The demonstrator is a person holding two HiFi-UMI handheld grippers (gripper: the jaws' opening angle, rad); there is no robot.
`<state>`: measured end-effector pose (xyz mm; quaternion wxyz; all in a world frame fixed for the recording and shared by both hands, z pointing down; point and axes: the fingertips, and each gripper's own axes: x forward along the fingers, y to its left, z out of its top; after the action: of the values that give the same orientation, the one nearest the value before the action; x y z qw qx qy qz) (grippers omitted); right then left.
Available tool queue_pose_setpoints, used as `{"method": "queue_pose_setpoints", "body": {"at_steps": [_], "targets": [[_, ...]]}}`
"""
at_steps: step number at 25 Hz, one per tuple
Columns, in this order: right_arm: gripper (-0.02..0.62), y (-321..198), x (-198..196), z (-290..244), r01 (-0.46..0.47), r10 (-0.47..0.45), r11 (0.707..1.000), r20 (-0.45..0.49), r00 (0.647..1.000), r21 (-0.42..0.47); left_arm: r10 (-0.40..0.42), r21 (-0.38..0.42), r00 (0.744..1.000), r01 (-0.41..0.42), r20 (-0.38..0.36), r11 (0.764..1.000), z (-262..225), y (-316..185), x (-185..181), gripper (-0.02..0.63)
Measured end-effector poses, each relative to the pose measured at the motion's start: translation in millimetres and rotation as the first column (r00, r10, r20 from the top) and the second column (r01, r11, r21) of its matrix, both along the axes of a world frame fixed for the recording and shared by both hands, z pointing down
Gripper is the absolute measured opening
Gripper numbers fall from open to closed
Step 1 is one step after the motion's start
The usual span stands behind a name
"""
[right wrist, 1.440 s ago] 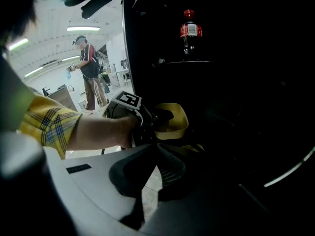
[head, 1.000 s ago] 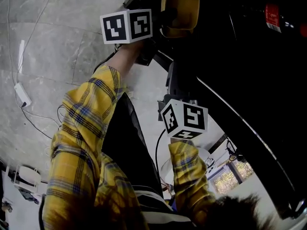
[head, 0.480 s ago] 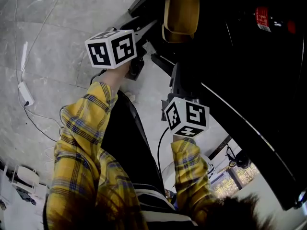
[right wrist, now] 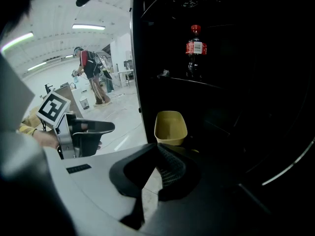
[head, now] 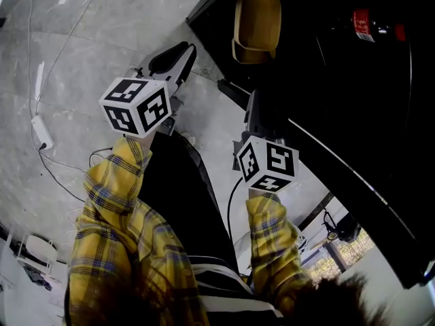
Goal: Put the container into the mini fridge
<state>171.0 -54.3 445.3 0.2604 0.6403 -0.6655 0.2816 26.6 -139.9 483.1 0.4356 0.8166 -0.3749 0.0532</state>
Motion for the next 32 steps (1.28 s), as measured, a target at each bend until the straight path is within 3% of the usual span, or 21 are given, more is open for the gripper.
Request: {"method": "queue_pose_setpoints", "body": {"at_steps": [14,21,32], "targets": [[0.026,12.1,-7.1,-1.7,0.009,-0.009,1.0,-0.007,1.0,-0.015,0.033,0.124,0.97,-0.064,0.239,0.99,-16.0,57.6,-40.2,0.037],[0.026,17.4,-11.0,-2.4,-0.002,0.003,1.0,0.005,1.0,-0.018,0.026,0.181,0.961,-0.078,0.276,0.98,-30.5,58.0,-48.2,0.035],[0.026,16.7,-20.3,-12.9,-0.017,0.017,1.0,0.009,1.0,-0.005,0.026,0.179,0.965,-0.075,0.262,0.981,-39.2,64.3,-54.7,0.034]]}}
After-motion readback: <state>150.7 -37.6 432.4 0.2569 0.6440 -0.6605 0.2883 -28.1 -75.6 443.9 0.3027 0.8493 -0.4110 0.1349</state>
